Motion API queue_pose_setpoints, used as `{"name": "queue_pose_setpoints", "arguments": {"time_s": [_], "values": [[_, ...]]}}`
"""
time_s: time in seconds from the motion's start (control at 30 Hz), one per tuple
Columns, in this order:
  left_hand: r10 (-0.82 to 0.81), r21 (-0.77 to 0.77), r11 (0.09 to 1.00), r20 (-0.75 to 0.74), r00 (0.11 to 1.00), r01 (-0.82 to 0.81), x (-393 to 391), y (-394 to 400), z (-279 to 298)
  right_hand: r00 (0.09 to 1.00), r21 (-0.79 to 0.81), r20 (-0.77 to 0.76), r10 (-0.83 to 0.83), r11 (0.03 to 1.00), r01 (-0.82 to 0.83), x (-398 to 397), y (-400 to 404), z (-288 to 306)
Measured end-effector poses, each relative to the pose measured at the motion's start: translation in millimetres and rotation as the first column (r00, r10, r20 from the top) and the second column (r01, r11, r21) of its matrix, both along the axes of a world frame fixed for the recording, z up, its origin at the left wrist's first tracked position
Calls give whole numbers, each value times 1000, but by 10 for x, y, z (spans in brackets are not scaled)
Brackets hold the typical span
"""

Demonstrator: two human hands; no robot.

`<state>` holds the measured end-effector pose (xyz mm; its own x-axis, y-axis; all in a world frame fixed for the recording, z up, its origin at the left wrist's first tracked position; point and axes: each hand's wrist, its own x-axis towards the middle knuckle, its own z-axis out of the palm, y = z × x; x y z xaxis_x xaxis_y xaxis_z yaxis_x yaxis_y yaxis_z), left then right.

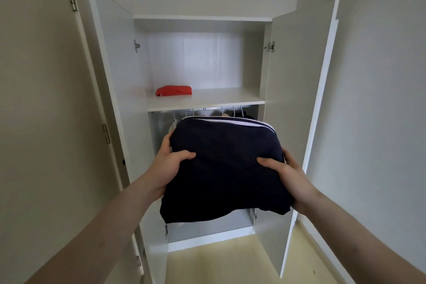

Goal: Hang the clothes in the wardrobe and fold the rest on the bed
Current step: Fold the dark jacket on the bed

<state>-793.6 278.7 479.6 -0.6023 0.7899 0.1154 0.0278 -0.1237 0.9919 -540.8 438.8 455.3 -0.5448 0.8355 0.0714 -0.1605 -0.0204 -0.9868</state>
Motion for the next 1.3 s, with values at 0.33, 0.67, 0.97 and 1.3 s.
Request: {"name": "queue_pose_setpoints", "arguments": {"time_s": [0.33,0.67,0.97,1.3], "values": [[28,53,998,-13,1000,-27,-983,1493,137,1000,31,-14,-6,999,7,-1053,1526,141],[127,37,991,-30,991,-126,-1848,3156,386,998,11,-29,55,998,-55,-2123,3409,363],[166,-4,986,-6,986,-166,-2824,4253,510,996,13,8,89,996,-89,-3039,4457,562],[85,-147,986,-1,996,-85,-3984,5423,590,988,-10,125,89,996,-88,-4138,5438,677]]}}
